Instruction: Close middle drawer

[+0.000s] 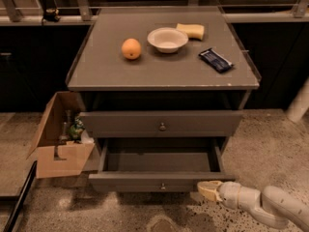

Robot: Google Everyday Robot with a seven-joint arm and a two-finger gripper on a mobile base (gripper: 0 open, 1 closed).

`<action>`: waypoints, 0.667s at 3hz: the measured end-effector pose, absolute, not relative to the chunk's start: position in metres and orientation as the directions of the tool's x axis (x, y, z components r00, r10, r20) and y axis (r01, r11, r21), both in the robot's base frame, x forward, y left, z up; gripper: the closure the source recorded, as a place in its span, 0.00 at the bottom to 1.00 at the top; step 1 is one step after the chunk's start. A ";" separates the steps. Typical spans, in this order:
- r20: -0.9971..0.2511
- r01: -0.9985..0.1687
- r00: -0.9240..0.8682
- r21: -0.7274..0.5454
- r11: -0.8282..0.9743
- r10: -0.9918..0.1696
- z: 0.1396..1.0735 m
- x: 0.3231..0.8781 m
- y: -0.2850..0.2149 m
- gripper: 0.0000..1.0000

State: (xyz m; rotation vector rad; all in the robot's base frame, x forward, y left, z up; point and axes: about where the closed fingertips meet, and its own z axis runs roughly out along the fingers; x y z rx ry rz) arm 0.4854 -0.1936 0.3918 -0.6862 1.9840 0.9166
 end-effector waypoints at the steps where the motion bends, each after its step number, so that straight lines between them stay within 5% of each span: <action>1: -0.850 -0.731 -0.510 0.350 0.586 -0.130 0.392 0.484 -0.193 1.00; 2: -0.854 -0.720 -0.500 0.316 0.618 -0.146 0.390 0.514 -0.198 1.00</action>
Offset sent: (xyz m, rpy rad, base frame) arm 0.1500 -0.0314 -0.0065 -0.1722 -0.0795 -0.1405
